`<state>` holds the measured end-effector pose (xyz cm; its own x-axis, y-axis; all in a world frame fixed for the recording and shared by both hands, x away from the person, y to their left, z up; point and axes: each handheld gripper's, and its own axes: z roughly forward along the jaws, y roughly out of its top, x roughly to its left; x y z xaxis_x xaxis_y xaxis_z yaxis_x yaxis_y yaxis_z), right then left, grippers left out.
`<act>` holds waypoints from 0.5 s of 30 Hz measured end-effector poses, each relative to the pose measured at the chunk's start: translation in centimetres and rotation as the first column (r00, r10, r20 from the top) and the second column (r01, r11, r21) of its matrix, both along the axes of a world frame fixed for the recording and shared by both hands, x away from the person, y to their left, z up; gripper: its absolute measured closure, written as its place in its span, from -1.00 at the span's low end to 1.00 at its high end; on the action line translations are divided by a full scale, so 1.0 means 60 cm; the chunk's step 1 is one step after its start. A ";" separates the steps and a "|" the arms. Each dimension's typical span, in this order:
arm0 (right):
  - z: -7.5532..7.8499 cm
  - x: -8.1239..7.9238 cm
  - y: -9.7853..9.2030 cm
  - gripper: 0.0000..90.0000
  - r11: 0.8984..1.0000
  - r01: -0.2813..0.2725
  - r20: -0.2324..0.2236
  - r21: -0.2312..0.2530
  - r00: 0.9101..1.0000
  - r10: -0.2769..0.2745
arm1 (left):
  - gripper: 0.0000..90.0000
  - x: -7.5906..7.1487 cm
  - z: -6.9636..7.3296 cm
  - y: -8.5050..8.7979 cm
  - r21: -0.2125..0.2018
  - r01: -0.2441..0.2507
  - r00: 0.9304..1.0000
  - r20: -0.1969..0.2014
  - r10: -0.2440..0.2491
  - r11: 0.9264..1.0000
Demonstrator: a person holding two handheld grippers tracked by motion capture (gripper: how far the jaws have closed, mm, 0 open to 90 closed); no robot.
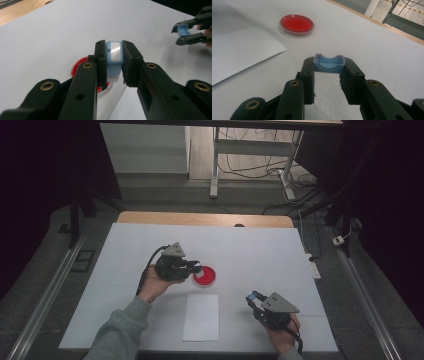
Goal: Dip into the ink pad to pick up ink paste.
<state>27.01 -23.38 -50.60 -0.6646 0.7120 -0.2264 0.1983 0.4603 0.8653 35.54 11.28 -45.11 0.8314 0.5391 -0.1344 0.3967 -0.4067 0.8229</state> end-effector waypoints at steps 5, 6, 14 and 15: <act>0.000 0.000 -0.001 0.45 1.000 0.001 0.000 0.003 1.000 -0.001 | 0.68 -0.017 0.010 -0.001 0.000 0.026 1.000 0.008 -0.026 1.000; 0.000 0.000 -0.001 0.45 1.000 0.001 -0.002 0.001 1.000 -0.001 | 0.68 -0.020 0.011 -0.001 0.002 0.032 0.999 0.009 -0.032 0.999; 0.000 0.000 -0.001 0.45 1.000 0.001 0.000 0.004 1.000 -0.001 | 0.68 -0.039 0.018 -0.003 0.004 0.067 0.998 0.014 -0.068 0.998; 0.000 0.001 -0.001 0.45 1.000 0.001 0.000 0.007 1.000 -0.001 | 0.68 -0.040 0.018 -0.002 0.001 0.069 0.998 0.013 -0.069 0.998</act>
<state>27.04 -23.44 -50.59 -0.6638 0.7145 -0.2210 0.1993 0.4538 0.8686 33.15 11.18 -44.03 0.8684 0.4803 -0.1233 0.3572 -0.4334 0.8274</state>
